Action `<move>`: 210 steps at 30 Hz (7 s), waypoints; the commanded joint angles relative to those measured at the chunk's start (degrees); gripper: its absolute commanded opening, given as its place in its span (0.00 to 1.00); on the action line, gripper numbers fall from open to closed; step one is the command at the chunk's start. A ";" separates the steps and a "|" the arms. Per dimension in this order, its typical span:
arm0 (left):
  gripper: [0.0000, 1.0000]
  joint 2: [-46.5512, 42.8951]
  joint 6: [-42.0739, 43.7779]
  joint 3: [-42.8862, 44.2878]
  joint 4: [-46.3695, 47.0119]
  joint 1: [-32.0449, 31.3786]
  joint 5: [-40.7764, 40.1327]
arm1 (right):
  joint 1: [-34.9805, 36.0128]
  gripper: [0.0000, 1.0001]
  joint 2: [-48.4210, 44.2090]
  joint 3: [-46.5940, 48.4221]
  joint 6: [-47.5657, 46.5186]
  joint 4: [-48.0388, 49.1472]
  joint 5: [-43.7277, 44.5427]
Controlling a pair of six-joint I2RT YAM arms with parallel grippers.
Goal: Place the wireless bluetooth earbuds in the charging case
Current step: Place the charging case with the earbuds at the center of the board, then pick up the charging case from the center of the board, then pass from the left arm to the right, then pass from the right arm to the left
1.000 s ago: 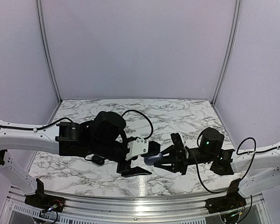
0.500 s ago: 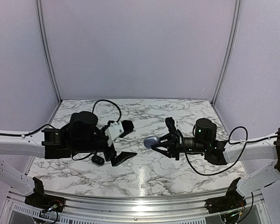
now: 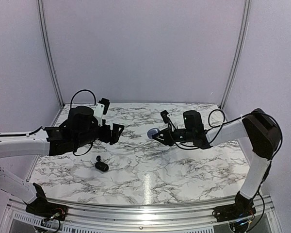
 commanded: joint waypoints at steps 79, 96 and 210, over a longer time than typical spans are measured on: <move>0.51 18.41 -27.55 -3.27 -16.79 1.72 13.42 | -10.25 0.85 -11.75 -2.08 -8.99 -12.21 3.85; 0.15 14.48 -14.76 -0.58 -16.17 1.30 16.26 | -9.34 0.77 -15.81 -8.65 -6.54 -6.81 -8.10; 0.54 10.06 -10.11 11.04 -12.16 -2.26 46.63 | 26.84 0.23 -31.56 -14.80 -31.87 -9.94 18.48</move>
